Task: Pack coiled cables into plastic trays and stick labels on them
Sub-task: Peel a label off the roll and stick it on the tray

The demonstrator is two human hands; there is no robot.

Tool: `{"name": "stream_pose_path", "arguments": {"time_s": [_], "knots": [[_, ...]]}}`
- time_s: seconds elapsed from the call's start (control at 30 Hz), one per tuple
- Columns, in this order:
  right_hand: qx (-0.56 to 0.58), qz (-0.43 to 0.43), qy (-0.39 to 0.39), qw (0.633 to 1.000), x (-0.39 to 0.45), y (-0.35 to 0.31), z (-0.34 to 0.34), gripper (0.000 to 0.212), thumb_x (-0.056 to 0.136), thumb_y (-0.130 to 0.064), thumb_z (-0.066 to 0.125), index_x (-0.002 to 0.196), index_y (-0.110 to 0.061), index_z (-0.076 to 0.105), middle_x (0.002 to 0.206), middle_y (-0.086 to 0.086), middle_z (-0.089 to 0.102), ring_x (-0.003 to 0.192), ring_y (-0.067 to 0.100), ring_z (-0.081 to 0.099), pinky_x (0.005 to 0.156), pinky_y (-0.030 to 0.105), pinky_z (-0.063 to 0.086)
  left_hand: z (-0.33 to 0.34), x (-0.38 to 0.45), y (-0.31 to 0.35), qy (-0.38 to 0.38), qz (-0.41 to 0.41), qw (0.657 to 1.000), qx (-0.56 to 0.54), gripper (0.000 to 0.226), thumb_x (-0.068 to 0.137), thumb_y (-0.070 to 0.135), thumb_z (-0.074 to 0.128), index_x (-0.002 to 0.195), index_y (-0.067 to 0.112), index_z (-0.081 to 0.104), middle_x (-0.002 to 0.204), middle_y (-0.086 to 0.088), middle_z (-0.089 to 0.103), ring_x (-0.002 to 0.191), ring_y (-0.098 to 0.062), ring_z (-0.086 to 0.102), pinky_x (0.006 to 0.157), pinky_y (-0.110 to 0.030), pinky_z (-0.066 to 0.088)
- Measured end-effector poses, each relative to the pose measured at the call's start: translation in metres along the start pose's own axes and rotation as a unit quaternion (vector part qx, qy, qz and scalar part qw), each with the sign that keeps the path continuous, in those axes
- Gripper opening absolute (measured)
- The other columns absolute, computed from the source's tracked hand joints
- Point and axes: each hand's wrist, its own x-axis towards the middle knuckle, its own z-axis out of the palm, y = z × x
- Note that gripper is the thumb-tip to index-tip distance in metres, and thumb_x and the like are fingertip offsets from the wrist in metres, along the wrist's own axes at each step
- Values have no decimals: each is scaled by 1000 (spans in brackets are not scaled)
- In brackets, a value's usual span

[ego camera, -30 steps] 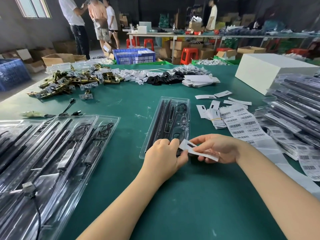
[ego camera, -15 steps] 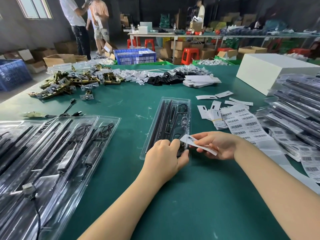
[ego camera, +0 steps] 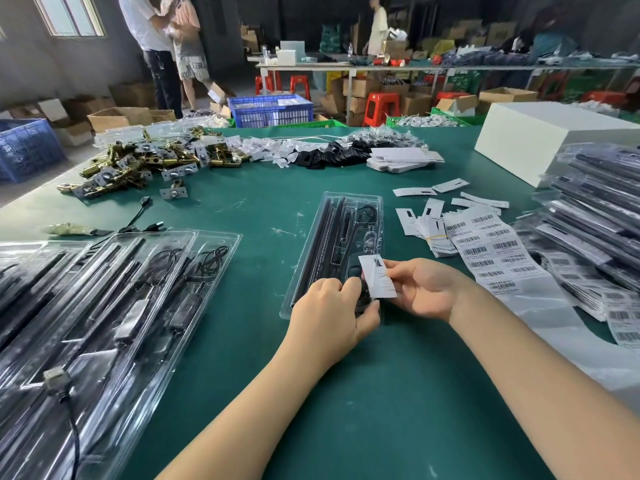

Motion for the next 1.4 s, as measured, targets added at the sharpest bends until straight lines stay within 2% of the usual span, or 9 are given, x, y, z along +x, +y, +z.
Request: {"name": "stream_pose_path", "arguments": {"time_s": [0.23,0.33,0.47,0.67,0.83,0.93,1.07,1.2,1.4], "knots": [[23,-34,11,999,-8,3,14,28,97,7,34,103,3,61,78,17,70,63,24,70,50,28,58,1,0,-1,8,-3,1000,5,41,91,53,44,102,15,56,89,-4,57,94,-26,53,68,-33,42],[-4,-59,40,997,-6,7,23,31,98,8,32,113,2,58,86,17,64,73,24,63,48,26,56,2,0,-1,12,-5,1000,6,41,90,53,42,102,16,56,88,-3,57,93,-25,53,67,-32,40],[26,-47,65,996,-5,10,25,26,98,7,36,93,-2,60,87,14,61,74,21,60,56,25,56,2,0,0,8,-1,1000,-1,42,90,53,44,106,17,57,90,-3,57,95,-25,53,71,-34,46],[58,-62,77,993,-6,16,29,31,101,4,33,89,-5,60,84,13,63,74,20,60,52,22,54,2,0,0,7,-9,1000,0,42,90,53,44,107,17,57,91,-4,57,97,-25,53,71,-33,44],[57,-83,95,990,-5,18,30,35,99,11,26,101,-1,58,97,16,63,85,27,60,84,36,49,1,0,0,5,-7,1000,7,43,90,54,43,108,18,56,92,-3,57,97,-24,52,72,-32,43],[84,-101,115,985,-3,18,30,45,97,15,27,131,-5,49,121,19,59,103,30,59,74,34,53,1,-1,1,22,-1,1000,-14,40,90,50,49,100,13,58,87,-6,57,93,-27,54,69,-35,44],[79,-112,87,987,-5,18,31,41,95,17,28,124,3,55,89,14,67,71,18,65,55,23,57,1,0,0,22,-4,1000,-2,41,90,51,45,102,14,57,88,-4,57,93,-25,53,69,-34,42],[74,-127,113,983,1,22,30,54,96,16,31,144,-6,39,123,21,60,75,17,62,57,25,56,2,-1,1,23,-2,1000,-9,41,90,51,46,103,14,57,89,-4,57,94,-25,53,70,-34,45],[41,-138,118,982,3,25,31,57,95,15,37,143,-15,44,118,15,63,67,16,66,49,22,54,1,0,0,31,-5,999,-13,39,91,50,44,101,14,58,89,-4,59,93,-26,54,71,-34,45]]}}
